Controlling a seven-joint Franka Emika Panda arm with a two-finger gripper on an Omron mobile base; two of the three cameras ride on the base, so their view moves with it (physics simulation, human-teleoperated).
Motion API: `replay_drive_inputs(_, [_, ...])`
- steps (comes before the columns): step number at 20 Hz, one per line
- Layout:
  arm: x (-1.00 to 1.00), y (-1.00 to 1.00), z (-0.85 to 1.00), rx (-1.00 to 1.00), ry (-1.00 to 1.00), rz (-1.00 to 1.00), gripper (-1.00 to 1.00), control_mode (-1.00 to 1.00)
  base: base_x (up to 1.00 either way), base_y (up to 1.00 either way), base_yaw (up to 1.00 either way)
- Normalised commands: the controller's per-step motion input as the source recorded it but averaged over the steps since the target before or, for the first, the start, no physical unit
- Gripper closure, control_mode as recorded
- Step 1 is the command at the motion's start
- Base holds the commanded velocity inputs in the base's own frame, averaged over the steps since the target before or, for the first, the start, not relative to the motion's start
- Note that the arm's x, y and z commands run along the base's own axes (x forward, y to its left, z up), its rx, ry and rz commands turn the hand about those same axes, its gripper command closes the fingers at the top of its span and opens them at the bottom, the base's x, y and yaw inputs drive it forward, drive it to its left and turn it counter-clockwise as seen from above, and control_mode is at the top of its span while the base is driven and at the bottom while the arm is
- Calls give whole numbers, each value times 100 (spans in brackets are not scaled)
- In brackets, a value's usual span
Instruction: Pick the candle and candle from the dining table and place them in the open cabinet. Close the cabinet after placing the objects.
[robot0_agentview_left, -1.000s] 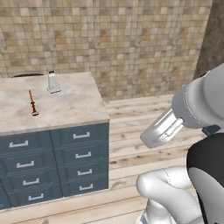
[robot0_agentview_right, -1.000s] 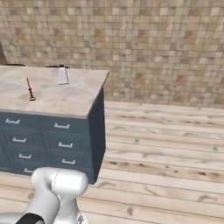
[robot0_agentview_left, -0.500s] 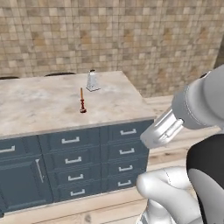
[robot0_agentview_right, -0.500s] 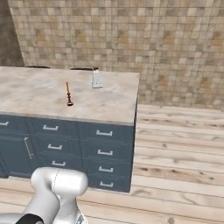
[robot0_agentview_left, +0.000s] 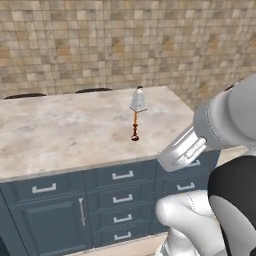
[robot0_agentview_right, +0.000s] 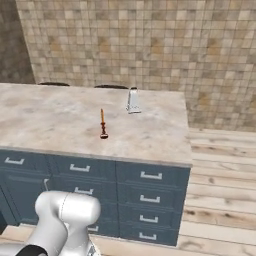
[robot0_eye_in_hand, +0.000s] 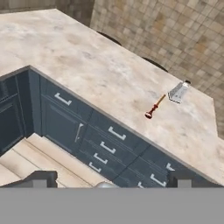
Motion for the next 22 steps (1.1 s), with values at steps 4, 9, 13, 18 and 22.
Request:
replay_drive_inputs(4, [0, 0, 0, 0, 0, 0, -100, 100, 56, 1, 0])
replay_drive_inputs(9, [0, 0, 0, 0, 0, 0, -100, 100, 69, -5, 0])
replay_drive_inputs(13, [20, -2, -5, 0, 0, 0, -100, -100, 58, 0, 0])
replay_drive_inputs(18, [77, -20, -26, 0, 0, 0, -100, -100, 0, 0, 0])
replay_drive_inputs(22, [72, -34, -29, 0, 5, 0, -100, -100, 0, 0, 0])
